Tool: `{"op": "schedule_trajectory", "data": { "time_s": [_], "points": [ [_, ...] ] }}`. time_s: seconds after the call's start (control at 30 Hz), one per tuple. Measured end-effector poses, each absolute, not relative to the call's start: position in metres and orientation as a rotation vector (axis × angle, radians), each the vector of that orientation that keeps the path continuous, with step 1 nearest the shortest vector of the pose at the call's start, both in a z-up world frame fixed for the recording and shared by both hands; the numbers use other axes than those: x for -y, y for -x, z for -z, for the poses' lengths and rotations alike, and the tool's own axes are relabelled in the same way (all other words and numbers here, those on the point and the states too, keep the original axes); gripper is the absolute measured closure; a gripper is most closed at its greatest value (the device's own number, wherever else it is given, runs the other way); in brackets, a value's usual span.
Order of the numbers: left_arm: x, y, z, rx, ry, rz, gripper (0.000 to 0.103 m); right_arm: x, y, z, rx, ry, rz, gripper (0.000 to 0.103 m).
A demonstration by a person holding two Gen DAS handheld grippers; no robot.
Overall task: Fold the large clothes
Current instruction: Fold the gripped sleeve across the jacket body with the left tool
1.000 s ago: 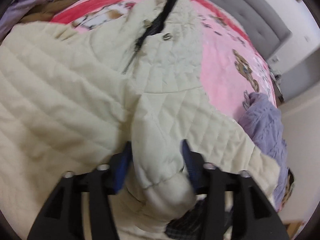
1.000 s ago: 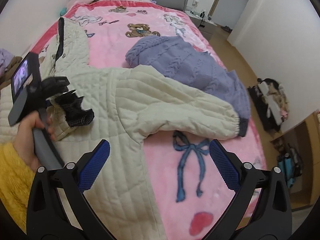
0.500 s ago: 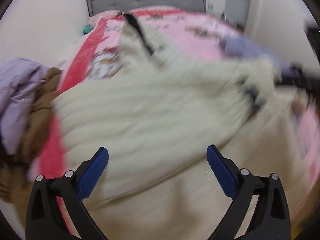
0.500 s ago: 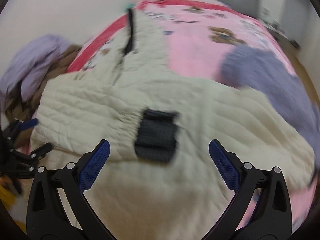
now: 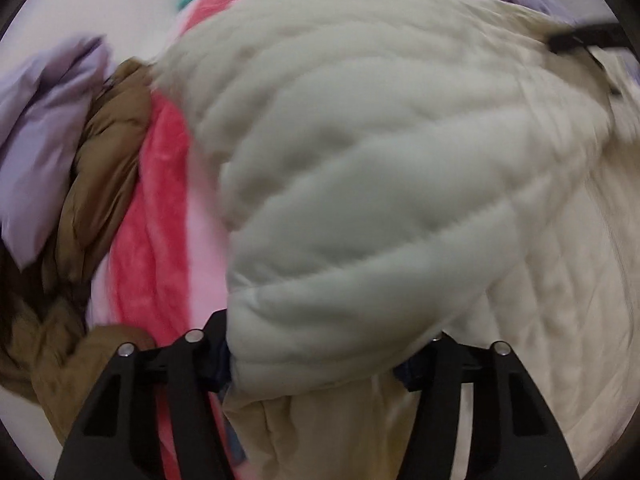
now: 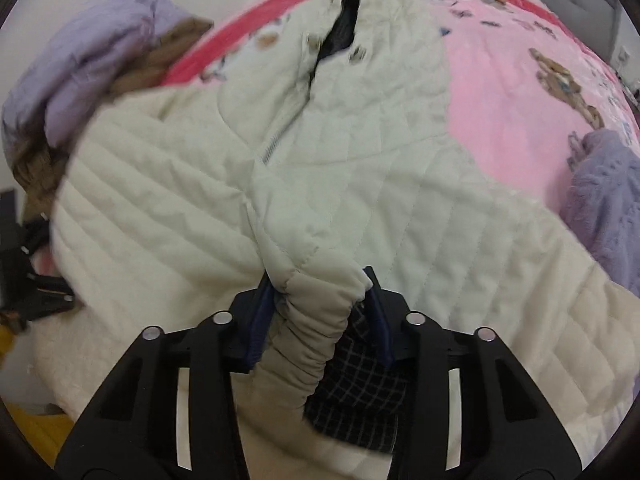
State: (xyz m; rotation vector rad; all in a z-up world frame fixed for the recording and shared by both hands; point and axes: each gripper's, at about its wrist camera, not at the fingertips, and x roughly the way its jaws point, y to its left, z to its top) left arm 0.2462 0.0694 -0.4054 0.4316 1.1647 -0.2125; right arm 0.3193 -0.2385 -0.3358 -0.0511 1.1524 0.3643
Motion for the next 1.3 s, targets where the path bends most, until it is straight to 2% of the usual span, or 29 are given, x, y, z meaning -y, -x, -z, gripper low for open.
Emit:
{"op": "schedule_trajectory", "data": {
  "time_s": [0.2, 0.37, 0.43, 0.53, 0.63, 0.73, 0.77, 0.87, 0.97, 1.03, 1.07, 1.13, 1.3],
  "points": [
    [-0.095, -0.243, 0.393, -1.086, -0.229, 0.183, 0.047, 0.243, -0.306, 0.298, -1.116, -0.007, -0.388, 0.063],
    [-0.116, -0.246, 0.41, -1.138, -0.107, 0.171, 0.044, 0.217, -0.324, 0.328, -1.19, 0.068, -0.371, 0.063],
    [-0.121, -0.256, 0.418, -1.155, -0.087, 0.174, 0.038, 0.212, -0.33, 0.35, -1.225, 0.092, -0.337, 0.062],
    [-0.123, -0.259, 0.42, -1.141, -0.1, 0.181, 0.032, 0.209, -0.334, 0.373, -1.249, 0.13, -0.318, 0.056],
    [-0.12, -0.254, 0.411, -1.108, -0.172, 0.18, 0.029, 0.213, -0.33, 0.364, -1.225, 0.103, -0.305, 0.048],
    [-0.118, -0.236, 0.389, -1.075, -0.221, 0.182, 0.026, 0.224, -0.31, 0.336, -1.105, 0.022, -0.327, 0.045],
    [-0.118, -0.227, 0.379, -1.046, -0.248, 0.165, 0.025, 0.229, -0.299, 0.322, -1.046, -0.002, -0.319, 0.037],
    [-0.109, -0.215, 0.344, -0.933, -0.326, 0.106, 0.023, 0.232, -0.27, 0.289, -0.897, 0.013, -0.253, 0.027],
    [-0.094, -0.224, 0.316, -0.827, -0.35, 0.148, 0.016, 0.218, -0.257, 0.275, -0.822, 0.065, -0.32, 0.029],
    [-0.081, -0.236, 0.311, -0.797, -0.386, 0.213, 0.015, 0.199, -0.258, 0.285, -0.849, 0.142, -0.382, 0.036],
    [-0.078, -0.237, 0.31, -0.79, -0.411, 0.216, 0.015, 0.19, -0.262, 0.294, -0.88, 0.18, -0.404, 0.043],
    [-0.078, -0.231, 0.317, -0.811, -0.462, 0.207, 0.015, 0.181, -0.27, 0.311, -0.937, 0.196, -0.425, 0.049],
    [-0.105, -0.195, 0.33, -0.916, -0.493, 0.124, 0.015, 0.167, -0.28, 0.349, -1.049, 0.195, -0.427, 0.047]
  ]
}}
